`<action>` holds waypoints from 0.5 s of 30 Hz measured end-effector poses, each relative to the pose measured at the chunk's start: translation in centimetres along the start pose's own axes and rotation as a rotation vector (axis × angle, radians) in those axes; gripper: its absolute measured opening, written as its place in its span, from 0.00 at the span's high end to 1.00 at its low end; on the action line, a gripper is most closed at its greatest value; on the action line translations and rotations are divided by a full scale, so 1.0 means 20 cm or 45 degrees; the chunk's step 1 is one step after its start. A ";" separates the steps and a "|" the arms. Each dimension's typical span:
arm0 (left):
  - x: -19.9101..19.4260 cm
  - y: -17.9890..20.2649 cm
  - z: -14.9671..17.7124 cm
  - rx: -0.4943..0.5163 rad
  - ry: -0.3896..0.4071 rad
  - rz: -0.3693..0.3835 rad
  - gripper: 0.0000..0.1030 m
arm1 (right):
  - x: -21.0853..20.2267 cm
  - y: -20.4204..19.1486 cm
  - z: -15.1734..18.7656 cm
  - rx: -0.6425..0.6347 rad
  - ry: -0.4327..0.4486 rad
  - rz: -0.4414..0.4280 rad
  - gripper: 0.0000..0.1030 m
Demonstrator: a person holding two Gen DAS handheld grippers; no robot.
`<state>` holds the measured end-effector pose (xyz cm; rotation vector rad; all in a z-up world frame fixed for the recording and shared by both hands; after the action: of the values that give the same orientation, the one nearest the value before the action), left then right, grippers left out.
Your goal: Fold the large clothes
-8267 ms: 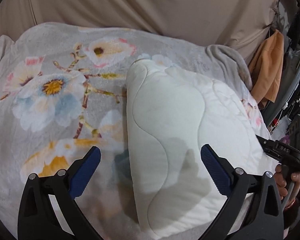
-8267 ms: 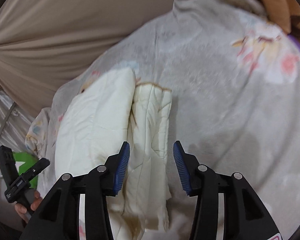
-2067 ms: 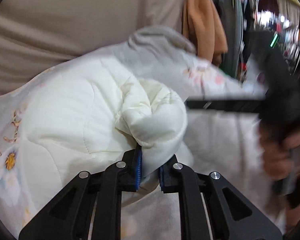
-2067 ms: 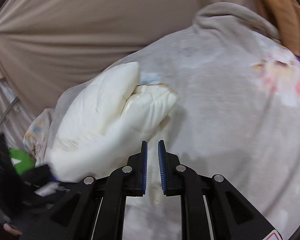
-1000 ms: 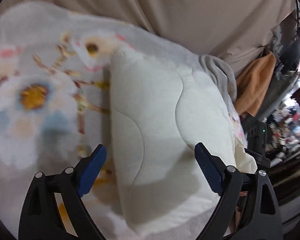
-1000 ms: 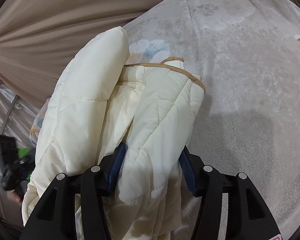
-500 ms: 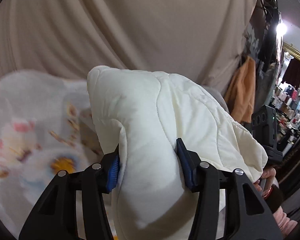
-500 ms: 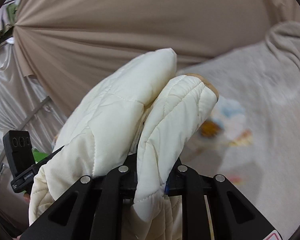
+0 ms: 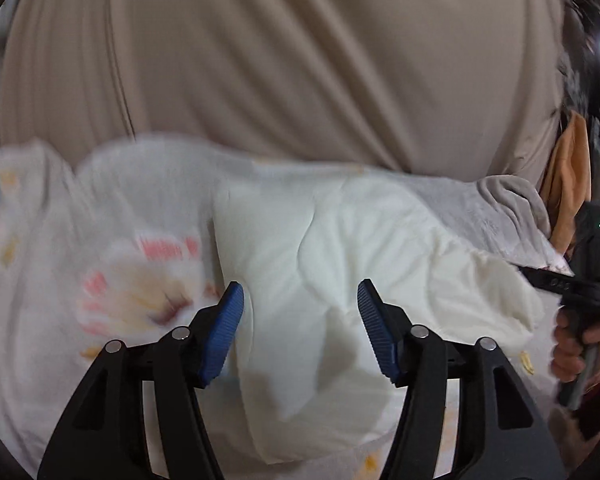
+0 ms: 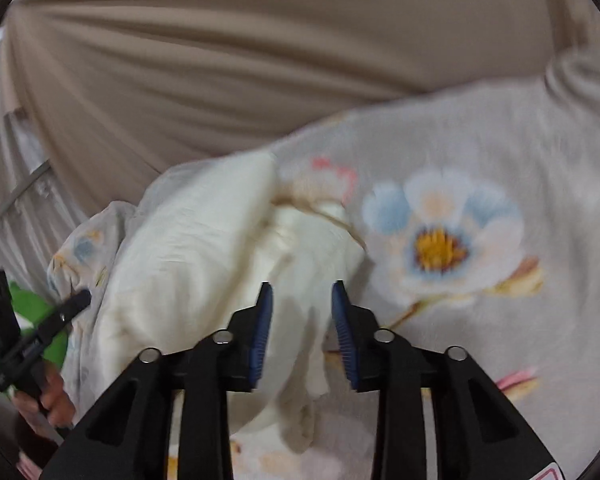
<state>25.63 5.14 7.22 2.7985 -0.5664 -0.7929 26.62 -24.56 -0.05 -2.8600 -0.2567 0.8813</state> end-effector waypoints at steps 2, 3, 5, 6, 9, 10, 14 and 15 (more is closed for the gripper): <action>-0.06 0.09 -0.04 0.038 0.033 0.013 0.44 | -0.10 -0.16 -0.09 -0.090 0.067 -0.040 0.84; -0.07 0.14 -0.05 0.024 0.028 0.022 0.44 | -0.12 -0.26 -0.12 -0.143 0.081 -0.067 0.89; -0.02 0.20 -0.03 -0.004 -0.028 0.042 0.43 | -0.09 -0.44 -0.15 -0.241 0.066 -0.083 0.95; 0.02 0.20 0.01 -0.008 -0.054 0.022 0.43 | -0.05 -0.51 -0.14 -0.313 0.043 -0.054 0.98; 0.16 0.15 0.16 0.006 -0.114 -0.118 0.43 | 0.10 -0.53 -0.03 -0.399 -0.061 0.115 1.00; 0.19 0.13 0.21 0.002 -0.134 -0.131 0.43 | 0.13 -0.47 0.02 -0.385 -0.094 0.157 1.00; 0.21 0.14 0.34 0.104 -0.108 -0.156 0.42 | 0.23 -0.25 0.23 -0.240 -0.180 0.093 1.00; 0.21 0.16 0.36 0.127 -0.099 -0.168 0.42 | 0.24 -0.24 0.26 -0.220 -0.183 0.083 1.00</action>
<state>24.04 0.04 0.11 2.9324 -0.4486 -0.9278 27.01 -18.53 -6.04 -2.9808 -0.2690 1.1327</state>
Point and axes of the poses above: each gripper's, at about its wrist camera, not at the fingertips, and x roughly the way its jaws point, y to its right, z to its underside, the point moved 4 cm from there along x, roughly the way its jaws point, and after that the axes turned 12 degrees about -x, right-handed, at the moved point
